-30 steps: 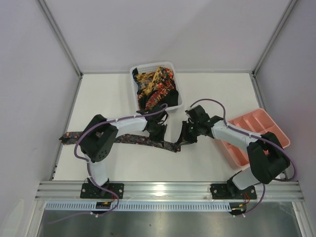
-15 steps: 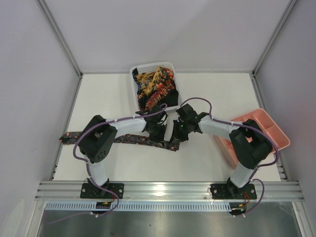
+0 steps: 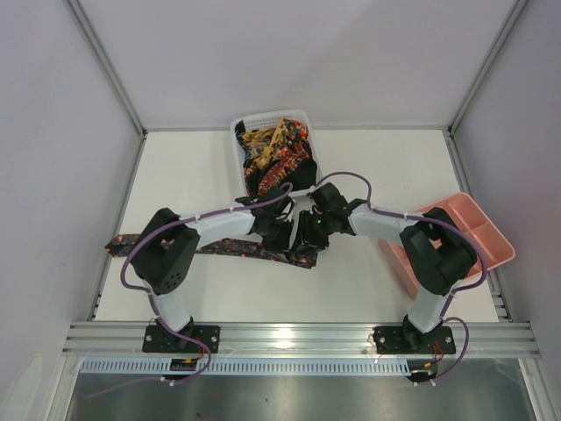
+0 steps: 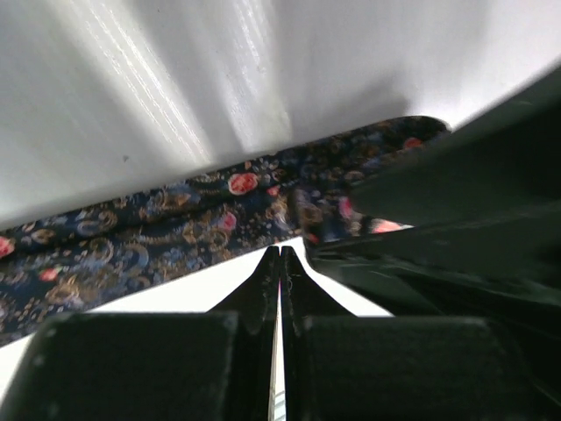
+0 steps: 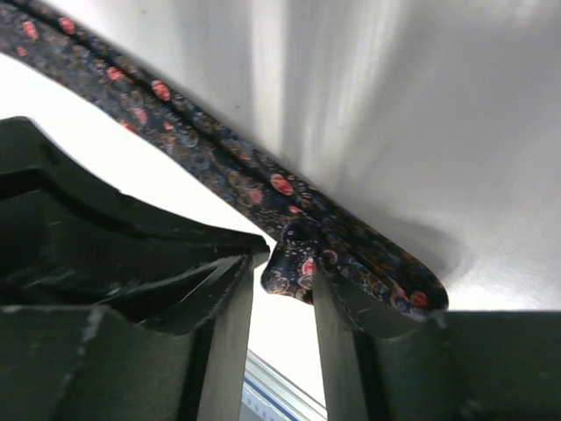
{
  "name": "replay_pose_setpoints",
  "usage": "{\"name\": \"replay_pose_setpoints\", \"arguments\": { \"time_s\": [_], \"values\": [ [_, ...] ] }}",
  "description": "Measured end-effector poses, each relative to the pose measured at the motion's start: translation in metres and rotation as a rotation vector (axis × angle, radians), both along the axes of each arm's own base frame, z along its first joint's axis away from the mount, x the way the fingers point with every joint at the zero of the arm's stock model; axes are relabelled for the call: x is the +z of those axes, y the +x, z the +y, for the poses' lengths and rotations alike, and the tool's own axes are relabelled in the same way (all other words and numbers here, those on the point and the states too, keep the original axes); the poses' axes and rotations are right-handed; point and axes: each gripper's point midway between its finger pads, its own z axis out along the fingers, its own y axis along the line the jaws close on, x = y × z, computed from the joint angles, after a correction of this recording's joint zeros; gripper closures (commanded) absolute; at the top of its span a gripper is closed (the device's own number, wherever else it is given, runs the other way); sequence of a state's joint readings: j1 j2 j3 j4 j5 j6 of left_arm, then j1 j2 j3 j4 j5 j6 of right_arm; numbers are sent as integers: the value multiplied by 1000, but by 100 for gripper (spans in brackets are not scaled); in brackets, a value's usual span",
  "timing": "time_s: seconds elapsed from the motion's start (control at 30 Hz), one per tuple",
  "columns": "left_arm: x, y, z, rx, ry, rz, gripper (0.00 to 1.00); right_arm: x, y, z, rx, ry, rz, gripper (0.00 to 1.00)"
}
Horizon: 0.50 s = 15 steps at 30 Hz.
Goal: Roll the ties
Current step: Roll the tie
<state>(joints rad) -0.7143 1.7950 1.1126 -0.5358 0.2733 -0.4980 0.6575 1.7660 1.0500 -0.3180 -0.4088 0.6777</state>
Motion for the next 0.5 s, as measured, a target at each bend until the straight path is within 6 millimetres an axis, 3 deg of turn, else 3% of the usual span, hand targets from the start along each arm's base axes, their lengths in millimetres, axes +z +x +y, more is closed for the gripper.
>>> {"name": "replay_pose_setpoints", "arguments": {
  "time_s": [0.2,0.3,0.37,0.5],
  "values": [
    [16,5,1,23,-40,-10,99,0,-7,6,31,58,10,62],
    [16,5,2,32,-39,-4,100,1,-7,8,36,71,9,70],
    [16,4,1,33,-43,0,99,2,-6,9,39,78,1,80],
    [18,2,-2,30,-59,12,99,1,-4,11,36,84,-2,84]
  ]
}}
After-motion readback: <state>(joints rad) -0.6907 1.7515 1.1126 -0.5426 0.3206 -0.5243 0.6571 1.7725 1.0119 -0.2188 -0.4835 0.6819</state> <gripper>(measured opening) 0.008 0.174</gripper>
